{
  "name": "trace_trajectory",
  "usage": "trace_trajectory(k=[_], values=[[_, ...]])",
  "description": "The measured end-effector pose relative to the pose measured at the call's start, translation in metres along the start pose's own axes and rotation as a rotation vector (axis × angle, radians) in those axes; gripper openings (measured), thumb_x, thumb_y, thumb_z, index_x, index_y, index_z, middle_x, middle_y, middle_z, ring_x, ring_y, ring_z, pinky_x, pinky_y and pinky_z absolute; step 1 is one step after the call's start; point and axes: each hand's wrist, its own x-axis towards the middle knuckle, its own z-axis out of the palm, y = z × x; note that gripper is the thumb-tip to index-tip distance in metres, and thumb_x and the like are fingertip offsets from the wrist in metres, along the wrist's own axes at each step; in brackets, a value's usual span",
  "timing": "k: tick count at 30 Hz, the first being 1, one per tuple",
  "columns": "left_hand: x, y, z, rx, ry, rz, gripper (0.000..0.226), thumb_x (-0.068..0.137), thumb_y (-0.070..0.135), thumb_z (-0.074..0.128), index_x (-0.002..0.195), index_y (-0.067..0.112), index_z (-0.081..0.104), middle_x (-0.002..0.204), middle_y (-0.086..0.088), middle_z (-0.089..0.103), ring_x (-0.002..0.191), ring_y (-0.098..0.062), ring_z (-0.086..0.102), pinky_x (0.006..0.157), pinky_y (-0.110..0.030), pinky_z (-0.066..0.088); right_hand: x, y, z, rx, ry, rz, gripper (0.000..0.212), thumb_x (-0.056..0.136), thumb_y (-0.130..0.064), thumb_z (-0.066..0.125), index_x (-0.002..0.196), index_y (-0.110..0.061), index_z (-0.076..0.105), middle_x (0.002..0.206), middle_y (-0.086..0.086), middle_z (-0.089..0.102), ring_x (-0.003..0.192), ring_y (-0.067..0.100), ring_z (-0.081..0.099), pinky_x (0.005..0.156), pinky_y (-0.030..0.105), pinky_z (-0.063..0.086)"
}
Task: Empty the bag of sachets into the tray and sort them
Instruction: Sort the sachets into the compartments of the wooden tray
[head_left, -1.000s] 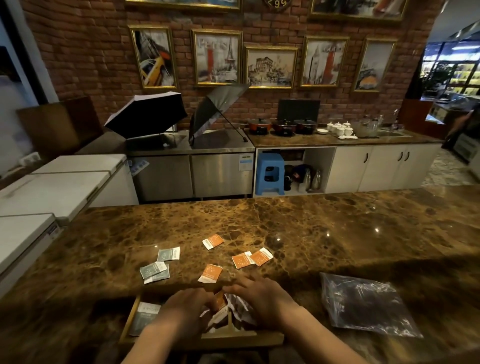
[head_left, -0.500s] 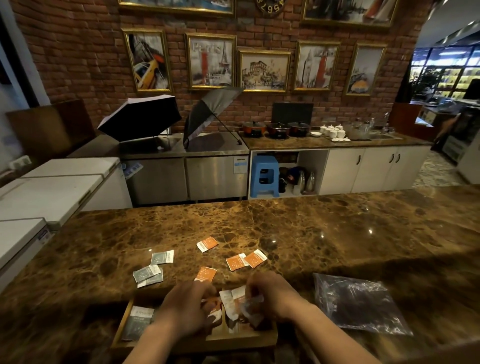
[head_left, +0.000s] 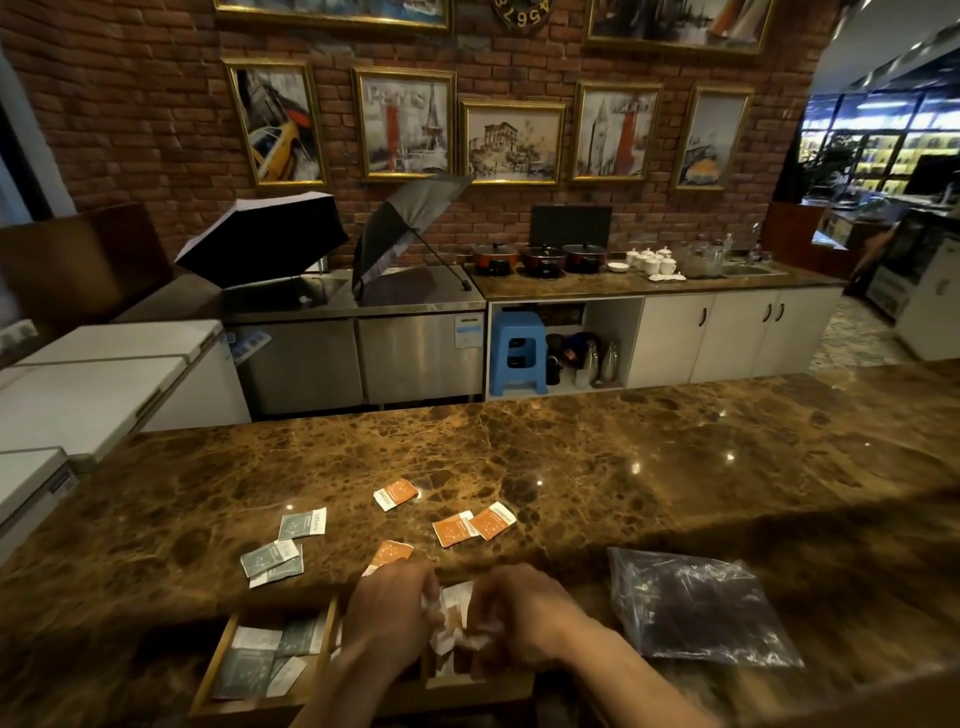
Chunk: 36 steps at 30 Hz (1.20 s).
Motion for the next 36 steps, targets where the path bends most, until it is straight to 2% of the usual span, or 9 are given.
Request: trace_trajectory(k=[3, 9, 12, 16, 21, 27, 30, 33, 36], values=[[0.004, 0.005, 0.000, -0.066, 0.057, 0.004, 0.023, 0.084, 0.031, 0.074, 0.094, 0.036, 0.055, 0.103, 0.013, 0.061, 0.093, -0.010, 0.055, 0.076, -0.028, 0.050, -0.001, 0.004, -0.010, -0.001, -0.063, 0.008, 0.031, 0.079, -0.026, 0.083, 0.105, -0.034, 0.071, 0.114, -0.011, 0.069, 0.108, 0.014, 0.066, 0.093, 0.029, 0.054], [0.015, 0.025, -0.012, -0.159, 0.186, 0.079, 0.032, 0.085, 0.025, 0.073, 0.094, 0.042, 0.048, 0.090, 0.018, 0.060, 0.082, 0.000, 0.056, 0.060, -0.021, 0.040, -0.004, 0.013, -0.021, 0.087, -0.089, 0.012, 0.039, 0.071, -0.022, 0.089, 0.101, -0.036, 0.069, 0.107, -0.010, 0.074, 0.099, 0.008, 0.069, 0.089, 0.027, 0.056], [0.012, 0.031, -0.013, -0.141, 0.142, 0.173, 0.026, 0.084, 0.020, 0.072, 0.088, 0.038, 0.053, 0.090, 0.019, 0.059, 0.085, 0.001, 0.053, 0.062, -0.019, 0.038, -0.005, 0.016, -0.018, 0.091, -0.134, 0.007, 0.036, 0.074, -0.015, 0.086, 0.102, -0.032, 0.070, 0.108, -0.005, 0.076, 0.099, 0.011, 0.071, 0.090, 0.030, 0.058], [0.005, 0.026, -0.003, -0.119, 0.055, 0.225, 0.025, 0.084, 0.020, 0.071, 0.091, 0.038, 0.055, 0.095, 0.022, 0.058, 0.093, -0.001, 0.052, 0.076, -0.020, 0.044, -0.005, 0.021, -0.014, 0.061, 0.007, 0.020, 0.035, 0.075, -0.022, 0.085, 0.102, -0.035, 0.068, 0.109, -0.008, 0.072, 0.100, 0.013, 0.068, 0.092, 0.033, 0.057], [-0.002, 0.015, 0.004, -0.056, -0.021, 0.290, 0.030, 0.084, 0.031, 0.070, 0.086, 0.044, 0.043, 0.088, 0.027, 0.049, 0.090, -0.002, 0.048, 0.066, -0.014, 0.031, -0.004, 0.011, -0.006, -0.146, 0.028, -0.012, 0.039, 0.086, -0.024, 0.075, 0.123, -0.027, 0.060, 0.133, 0.006, 0.055, 0.123, 0.029, 0.051, 0.100, 0.038, 0.045], [-0.004, 0.019, 0.004, -0.088, -0.039, 0.277, 0.023, 0.085, 0.028, 0.066, 0.091, 0.039, 0.047, 0.090, 0.021, 0.056, 0.086, -0.004, 0.051, 0.067, -0.019, 0.037, -0.009, 0.014, -0.001, -0.279, 0.058, -0.043, 0.036, 0.098, -0.016, 0.057, 0.133, -0.022, 0.054, 0.133, 0.012, 0.059, 0.122, 0.034, 0.052, 0.100, 0.041, 0.045], [-0.003, 0.019, 0.001, -0.120, -0.007, 0.247, 0.020, 0.087, 0.037, 0.065, 0.085, 0.041, 0.046, 0.088, 0.021, 0.055, 0.082, -0.001, 0.050, 0.064, -0.019, 0.035, -0.009, 0.017, -0.008, -0.133, 0.151, -0.021, 0.028, 0.096, -0.022, 0.055, 0.124, -0.026, 0.056, 0.126, 0.009, 0.064, 0.115, 0.031, 0.059, 0.095, 0.042, 0.049], [-0.004, 0.017, 0.000, -0.151, -0.012, 0.241, 0.020, 0.087, 0.041, 0.066, 0.084, 0.040, 0.047, 0.087, 0.021, 0.057, 0.081, -0.002, 0.052, 0.062, -0.020, 0.035, -0.003, 0.023, -0.013, 0.185, 0.324, 0.043, 0.014, 0.088, -0.019, 0.058, 0.096, -0.030, 0.062, 0.099, -0.005, 0.069, 0.093, 0.018, 0.065, 0.082, 0.042, 0.058], [-0.005, 0.014, 0.004, -0.102, -0.090, 0.283, 0.020, 0.084, 0.036, 0.068, 0.087, 0.040, 0.048, 0.094, 0.022, 0.054, 0.090, -0.004, 0.051, 0.073, -0.019, 0.041, 0.003, 0.029, -0.022, 0.379, 0.468, 0.117, 0.013, 0.086, -0.010, 0.062, 0.087, -0.022, 0.064, 0.084, -0.006, 0.068, 0.080, 0.014, 0.066, 0.076, 0.042, 0.059]])
